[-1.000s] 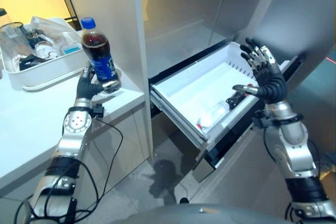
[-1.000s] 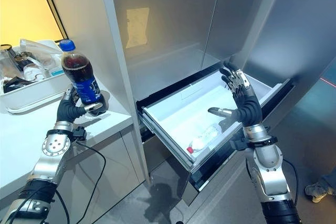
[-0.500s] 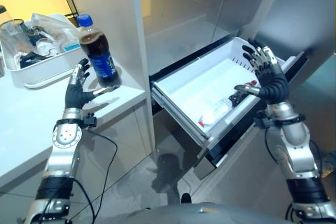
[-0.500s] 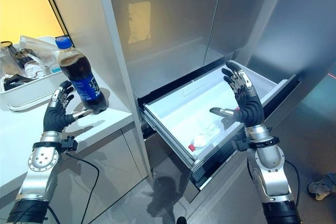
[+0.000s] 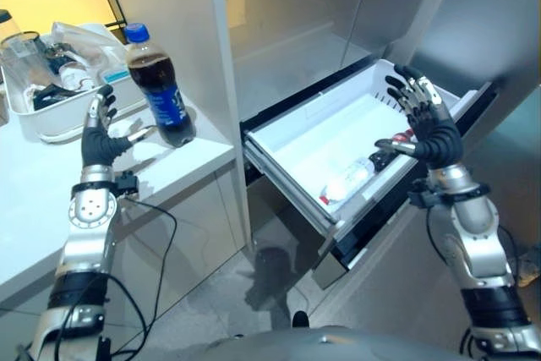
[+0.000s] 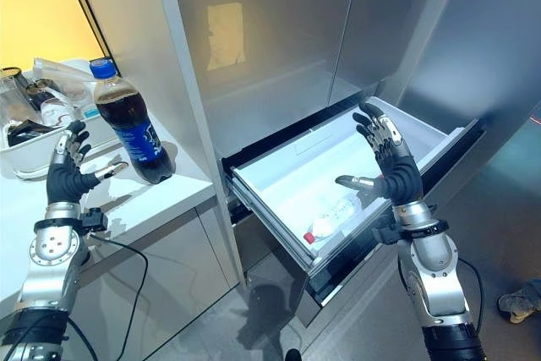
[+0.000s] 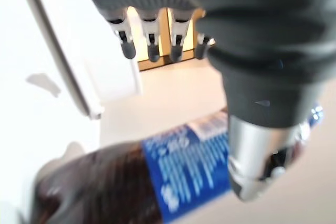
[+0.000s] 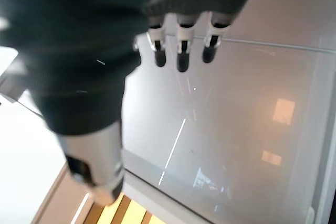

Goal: Take the drinks into the refrigerator

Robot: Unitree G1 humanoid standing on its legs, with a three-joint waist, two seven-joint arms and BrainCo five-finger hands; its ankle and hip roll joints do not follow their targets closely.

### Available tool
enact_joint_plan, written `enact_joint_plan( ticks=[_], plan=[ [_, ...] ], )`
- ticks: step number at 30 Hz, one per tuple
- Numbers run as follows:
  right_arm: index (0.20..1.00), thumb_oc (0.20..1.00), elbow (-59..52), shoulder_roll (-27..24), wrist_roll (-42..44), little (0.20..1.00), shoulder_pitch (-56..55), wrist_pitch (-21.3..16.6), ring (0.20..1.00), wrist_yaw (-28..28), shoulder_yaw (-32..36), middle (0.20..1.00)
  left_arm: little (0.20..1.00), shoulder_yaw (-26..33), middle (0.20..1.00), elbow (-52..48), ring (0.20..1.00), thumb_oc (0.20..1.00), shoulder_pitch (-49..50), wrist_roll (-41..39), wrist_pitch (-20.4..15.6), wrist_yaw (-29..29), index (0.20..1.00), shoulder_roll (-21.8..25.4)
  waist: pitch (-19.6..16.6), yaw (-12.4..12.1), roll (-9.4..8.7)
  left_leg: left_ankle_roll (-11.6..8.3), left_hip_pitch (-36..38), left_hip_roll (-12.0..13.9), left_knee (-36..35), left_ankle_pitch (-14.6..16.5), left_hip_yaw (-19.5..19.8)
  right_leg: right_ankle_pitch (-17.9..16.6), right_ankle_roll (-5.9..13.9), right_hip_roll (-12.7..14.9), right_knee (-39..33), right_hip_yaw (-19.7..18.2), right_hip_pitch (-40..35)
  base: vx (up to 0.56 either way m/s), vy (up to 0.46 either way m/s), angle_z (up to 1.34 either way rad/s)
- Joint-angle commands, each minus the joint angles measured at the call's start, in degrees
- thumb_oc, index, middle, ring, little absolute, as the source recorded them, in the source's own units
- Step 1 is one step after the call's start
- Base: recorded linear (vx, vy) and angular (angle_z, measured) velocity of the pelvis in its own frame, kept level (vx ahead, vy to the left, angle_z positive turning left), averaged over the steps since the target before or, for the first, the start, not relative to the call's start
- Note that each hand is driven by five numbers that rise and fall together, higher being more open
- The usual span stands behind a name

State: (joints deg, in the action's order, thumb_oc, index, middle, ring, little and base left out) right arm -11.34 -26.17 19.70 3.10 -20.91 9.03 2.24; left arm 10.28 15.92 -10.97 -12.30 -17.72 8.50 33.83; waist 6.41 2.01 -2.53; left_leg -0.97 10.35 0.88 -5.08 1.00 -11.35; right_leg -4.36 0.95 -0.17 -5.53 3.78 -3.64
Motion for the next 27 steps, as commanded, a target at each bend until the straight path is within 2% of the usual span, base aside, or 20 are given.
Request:
enact_joint_plan(
  ticks=[1,3,11,22,27],
  plan=[
    [1.0,1.0,-4.51,-0.28,1.16,1.0,1.28,-1.46,1.0,0.13,2.49,1.0,1.0,-1.32,1.0,4.42,1.0,1.0,-7.44,0.29,-1.63,1.25,1.0,3.32,-1.35,-0.85,-0.84,-0.35,2.3,0.13,0.08,5.06,3.06,1.87,5.47,2.94,2.83,3.1,-2.82,0.0,0.0,0.0],
    [1.0,1.0,-4.58,-0.33,1.12,1.0,0.98,-1.31,1.0,0.14,2.36,1.0,1.0,-2.58,1.0,6.4,1.0,1.0,-9.34,1.73,-0.27,1.18,1.0,4.08,-1.5,-0.45,-0.75,-0.43,2.48,0.14,0.08,5.14,2.94,1.96,5.45,2.8,2.79,3.1,-2.97,0.0,0.0,0.0],
    [1.0,1.0,-5.25,-0.15,2.09,1.0,0.64,-0.58,1.0,0.92,2.2,1.0,1.0,-6.85,1.0,10.73,1.0,1.0,-13.09,1.39,1.46,-1.97,1.0,3.98,-1.4,0.39,-0.42,-0.55,2.92,0.38,0.08,5.13,2.89,2.31,5.27,2.63,3.15,2.88,-2.98,0.0,0.0,0.0],
    [1.0,1.0,-6.09,0.32,2.32,1.0,-0.09,-0.69,1.0,1.52,2.98,1.0,1.0,-7.09,1.0,9.97,1.0,1.0,-10.97,-0.41,1.06,-3.98,1.0,2.49,-1.35,0.68,0.08,-0.68,3.09,0.54,0.08,5.11,2.83,2.36,5.13,2.55,3.26,2.76,-3.03,0.0,0.0,0.0],
    [1.0,1.0,-6.07,0.68,2.84,1.0,-0.23,-0.5,1.0,2.15,2.68,1.0,1.0,-8.04,1.0,10.28,1.0,1.0,-11.06,-2.6,1.94,-6.07,1.0,2.16,-1.35,0.9,0.34,-0.69,3.02,0.52,0.08,5.07,2.75,2.32,5.12,2.6,3.25,2.84,-2.97,0.0,0.0,0.0]
  ],
)
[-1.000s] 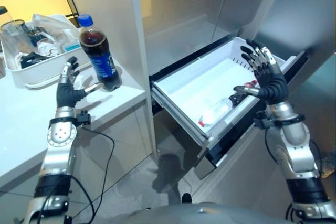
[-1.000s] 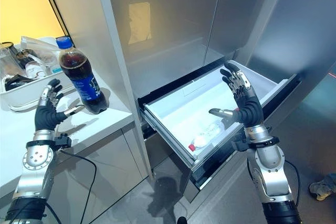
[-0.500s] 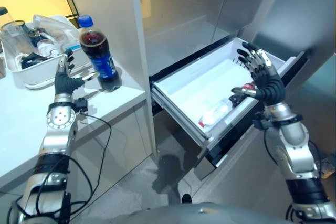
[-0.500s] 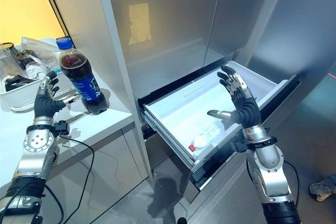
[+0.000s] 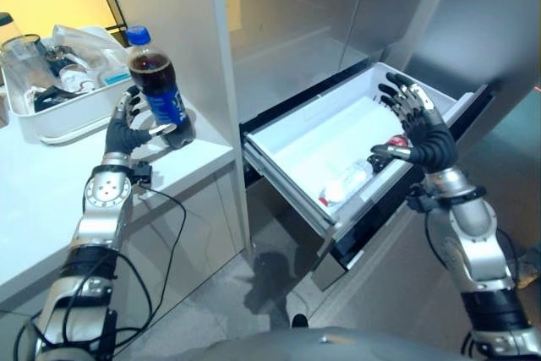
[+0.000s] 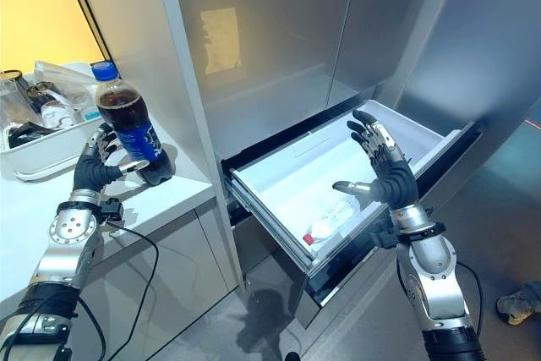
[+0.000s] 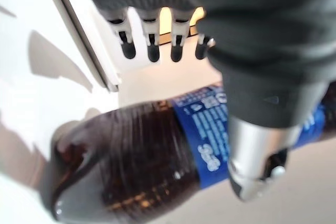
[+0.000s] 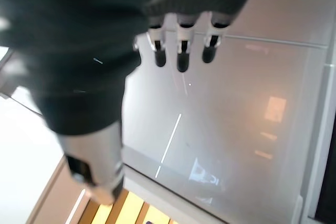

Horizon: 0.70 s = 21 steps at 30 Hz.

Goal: Take the drinks into the refrigerator

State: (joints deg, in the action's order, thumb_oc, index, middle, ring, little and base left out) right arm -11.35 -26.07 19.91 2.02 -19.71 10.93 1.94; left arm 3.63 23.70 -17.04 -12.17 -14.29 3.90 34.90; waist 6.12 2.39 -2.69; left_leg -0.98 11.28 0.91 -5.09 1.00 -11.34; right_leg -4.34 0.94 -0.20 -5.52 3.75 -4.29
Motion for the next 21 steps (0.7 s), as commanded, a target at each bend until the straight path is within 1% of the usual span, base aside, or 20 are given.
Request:
enact_joint_plan(
  ticks=[1,4,12,21],
  plan=[
    [1.0,1.0,-6.04,0.58,2.67,1.0,0.84,-1.52,1.0,0.46,2.89,1.0,1.0,-1.71,1.0,2.07,1.0,1.0,-5.14,-3.11,-1.12,-2.13,1.0,1.15,-1.06,0.56,0.59,-0.67,2.09,0.49,0.09,5.07,2.75,2.3,5.13,2.63,3.28,2.88,-2.26,0.0,0.0,0.0],
    [1.0,1.0,-6.22,0.85,3.09,1.0,1.05,-1.21,1.0,0.99,2.6,1.0,1.0,-2.73,1.0,0.69,1.0,1.0,-5.5,-3.61,-0.42,-3.44,1.0,1.07,-1.03,0.63,0.71,-0.68,1.9,0.51,0.09,5.03,2.72,2.28,5.15,2.66,3.32,3.0,-2.2,0.0,0.0,0.0],
    [1.0,1.0,-5.7,1.57,2.72,1.0,1.43,-0.71,1.0,1.12,1.97,1.0,1.0,-4.55,1.0,0.26,1.0,1.0,-6.74,-2.44,1.18,-4.42,1.0,-0.15,-1.17,0.86,0.95,-0.7,1.78,0.58,0.09,4.96,2.94,2.35,5.11,2.74,3.55,3.06,-2.14,0.0,0.0,0.0],
    [1.0,1.0,-5.72,1.96,2.39,1.0,0.83,-0.5,1.0,1.34,2.16,1.0,1.0,-5.18,1.0,1.65,1.0,1.0,-7.86,0.09,1.7,-3.54,1.0,-1.97,-1.35,1.06,0.78,-0.64,1.83,0.55,0.09,4.96,3.17,2.46,5.05,2.69,3.57,3.15,-2.31,0.0,0.0,0.0]
  ],
)
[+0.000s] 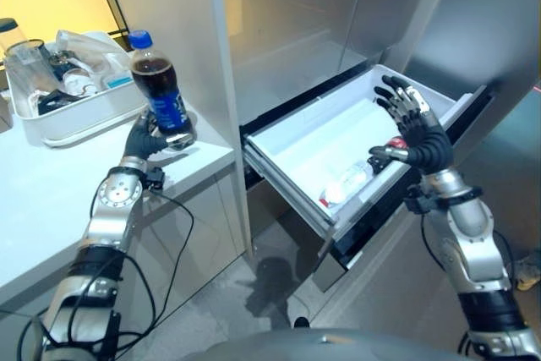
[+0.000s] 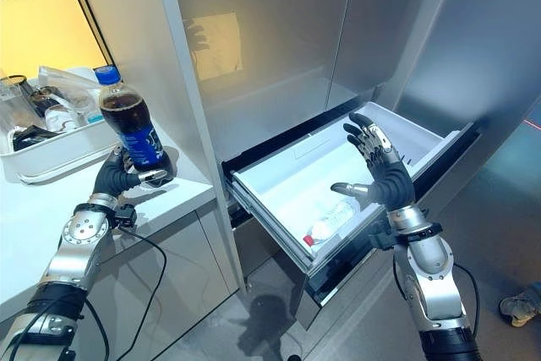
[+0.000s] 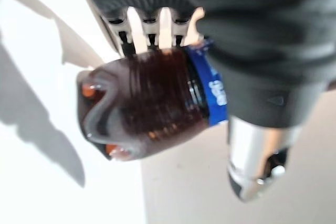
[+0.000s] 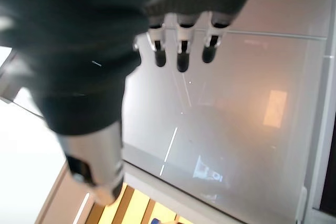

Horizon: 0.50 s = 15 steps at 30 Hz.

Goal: Take the drinks into the refrigerator

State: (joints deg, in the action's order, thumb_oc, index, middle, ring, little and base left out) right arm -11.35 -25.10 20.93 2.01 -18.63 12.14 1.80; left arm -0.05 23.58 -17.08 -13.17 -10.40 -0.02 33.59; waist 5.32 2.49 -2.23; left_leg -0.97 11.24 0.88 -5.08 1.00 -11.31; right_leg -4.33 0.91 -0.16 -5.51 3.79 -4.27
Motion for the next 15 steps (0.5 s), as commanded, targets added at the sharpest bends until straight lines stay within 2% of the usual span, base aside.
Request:
enact_joint_plan(
  ticks=[1,15],
  plan=[
    [1.0,1.0,-5.83,1.06,1.42,1.0,0.62,-1.59,1.0,0.26,2.32,1.0,1.0,-1.53,1.0,2.32,1.0,1.0,-8.36,1.32,-2.27,0.91,1.0,-1.26,-0.57,1.07,0.26,-0.7,1.87,0.62,0.08,4.94,3.14,2.45,5.05,2.65,3.58,3.14,-2.33,0.0,0.0,0.0],
    [1.0,1.0,-5.87,0.29,1.89,1.0,0.88,-1.61,1.0,0.11,1.11,1.0,1.0,-3.41,1.0,10.12,1.0,1.0,-14.77,5.58,-1.69,6.2,1.0,-3.85,-0.58,1.54,0.18,-0.92,1.37,0.56,0.08,4.42,3.62,2.25,4.92,2.66,3.57,3.53,-2.27,0.0,0.0,0.0]
  ],
)
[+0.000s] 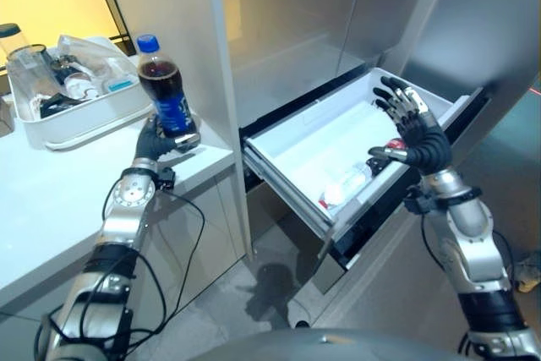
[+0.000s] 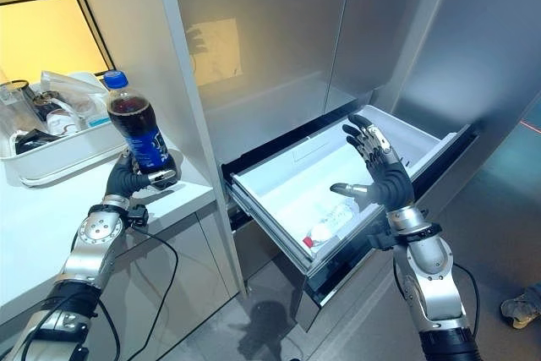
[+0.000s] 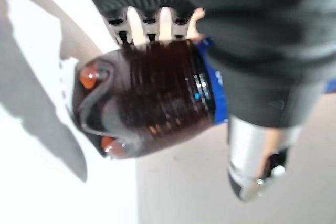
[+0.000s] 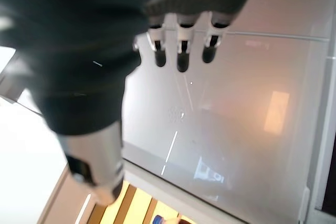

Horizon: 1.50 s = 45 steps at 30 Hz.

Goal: Take the drinks into the refrigerator

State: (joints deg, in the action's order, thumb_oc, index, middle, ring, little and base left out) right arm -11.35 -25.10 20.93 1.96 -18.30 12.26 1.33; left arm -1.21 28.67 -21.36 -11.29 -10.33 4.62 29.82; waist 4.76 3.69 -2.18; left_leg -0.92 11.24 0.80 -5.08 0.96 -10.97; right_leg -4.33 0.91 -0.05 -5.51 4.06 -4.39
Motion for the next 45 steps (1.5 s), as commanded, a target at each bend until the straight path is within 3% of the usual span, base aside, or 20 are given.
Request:
enact_joint_plan(
  ticks=[1,7,9,11,38,45],
  plan=[
    [1.0,1.0,-5.76,0.16,1.82,1.0,0.8,-1.94,1.0,-0.02,1.46,1.0,1.0,-2.21,1.0,5.65,1.0,1.0,-10.87,4.44,-1.6,1.98,1.0,0.0,0.04,0.33,0.18,-1.02,1.33,0.63,0.08,4.42,3.3,2.16,4.9,2.57,3.49,3.37,-2.16,0.0,0.0,0.0],
    [1.0,1.0,-6.23,0.08,2.44,1.0,0.45,-1.8,1.0,0.51,1.15,1.0,1.0,-2.36,1.0,8.65,1.0,1.0,-12.1,5.85,-1.05,3.16,1.0,-0.33,0.29,0.33,0.36,-1.18,0.71,0.7,0.08,3.96,3.36,1.83,5.01,2.55,3.31,3.67,-1.77,0.0,0.0,0.0],
    [1.0,1.0,-6.56,-0.13,2.81,1.0,0.28,-1.76,1.0,0.75,1.28,1.0,0.514,-2.4,0.514,9.24,0.514,0.514,-12.43,6.03,-0.86,3.58,0.514,-0.77,0.37,0.35,0.53,-1.22,0.51,0.74,0.08,3.88,3.49,1.8,4.92,2.47,3.3,3.69,-1.65,0.0,0.0,0.0],
    [1.0,1.0,-6.84,-0.28,2.99,1.0,0.37,-1.74,1.0,0.72,1.55,1.0,0.2,-2.43,0.2,9.18,0.2,0.2,-12.19,6.06,-0.8,3.49,0.2,-0.98,0.43,0.33,0.73,-1.29,0.3,0.85,0.08,3.76,3.58,1.82,4.85,2.44,3.28,3.76,-1.52,0.0,0.0,0.0],
    [1.0,1.0,-6.0,0.05,3.59,1.0,0.58,-1.81,1.0,1.61,2.0,1.0,0.2,-0.64,0.2,5.79,0.2,0.2,-7.48,5.16,-1.71,3.12,0.2,-0.56,-0.09,0.06,2.26,-1.73,-0.44,1.02,0.08,3.0,3.99,1.33,4.61,2.41,2.89,4.85,-1.56,0.0,-0.004,0.01],
    [1.0,1.0,-5.62,0.46,3.38,1.0,0.22,-2.38,1.0,1.32,2.61,1.0,0.2,0.53,0.2,-1.28,0.2,0.2,-4.81,0.98,-4.75,2.63,0.2,-1.37,0.02,-0.15,2.44,-1.67,-0.59,0.95,0.08,2.9,4.37,1.46,4.58,2.59,3.3,5.11,-1.43,0.0,0.0,0.0]
  ],
)
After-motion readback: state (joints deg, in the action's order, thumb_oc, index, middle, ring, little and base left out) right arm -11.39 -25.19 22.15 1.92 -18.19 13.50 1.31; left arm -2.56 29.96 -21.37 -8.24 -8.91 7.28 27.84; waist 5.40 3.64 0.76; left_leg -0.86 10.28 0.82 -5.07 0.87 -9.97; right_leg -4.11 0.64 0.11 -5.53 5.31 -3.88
